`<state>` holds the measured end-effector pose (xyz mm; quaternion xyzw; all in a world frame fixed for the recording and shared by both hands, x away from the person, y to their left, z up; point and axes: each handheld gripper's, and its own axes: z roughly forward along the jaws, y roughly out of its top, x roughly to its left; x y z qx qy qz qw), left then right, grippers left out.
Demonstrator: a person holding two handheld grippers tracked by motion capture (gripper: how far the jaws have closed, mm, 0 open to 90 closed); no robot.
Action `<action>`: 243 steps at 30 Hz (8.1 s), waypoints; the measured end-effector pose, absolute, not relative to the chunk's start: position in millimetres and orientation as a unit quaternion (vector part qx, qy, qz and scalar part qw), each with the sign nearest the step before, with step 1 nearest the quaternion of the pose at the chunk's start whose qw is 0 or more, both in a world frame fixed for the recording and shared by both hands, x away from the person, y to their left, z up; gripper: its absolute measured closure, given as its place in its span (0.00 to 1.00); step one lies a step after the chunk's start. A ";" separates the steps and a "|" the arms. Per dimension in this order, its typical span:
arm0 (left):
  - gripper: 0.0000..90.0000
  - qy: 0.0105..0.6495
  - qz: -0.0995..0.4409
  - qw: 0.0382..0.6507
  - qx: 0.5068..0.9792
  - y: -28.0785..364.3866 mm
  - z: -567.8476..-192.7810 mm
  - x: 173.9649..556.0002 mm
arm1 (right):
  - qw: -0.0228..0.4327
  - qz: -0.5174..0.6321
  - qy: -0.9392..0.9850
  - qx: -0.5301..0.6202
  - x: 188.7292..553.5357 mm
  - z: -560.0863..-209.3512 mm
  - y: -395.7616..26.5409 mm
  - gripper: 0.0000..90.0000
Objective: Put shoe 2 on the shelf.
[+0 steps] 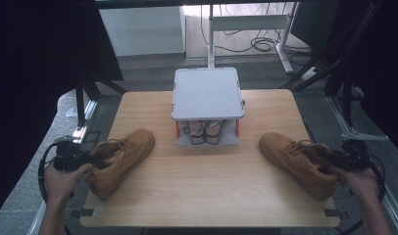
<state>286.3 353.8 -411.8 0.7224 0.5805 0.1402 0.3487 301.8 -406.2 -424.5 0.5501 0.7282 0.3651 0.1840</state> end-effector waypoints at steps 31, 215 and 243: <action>0.84 0.558 0.165 0.473 0.661 358.3 -365.5 277.2 | 0.209 0.513 0.628 0.547 282.2 -366.6 -384.4 0.90; 1.00 0.502 0.111 0.510 0.690 223.3 -343.6 399.7 | 0.210 0.486 0.681 0.506 420.9 -331.3 -259.3 0.99; 1.00 0.508 0.093 0.511 0.687 203.9 -360.2 407.1 | 0.192 0.495 0.676 0.511 427.5 -355.4 -237.4 0.99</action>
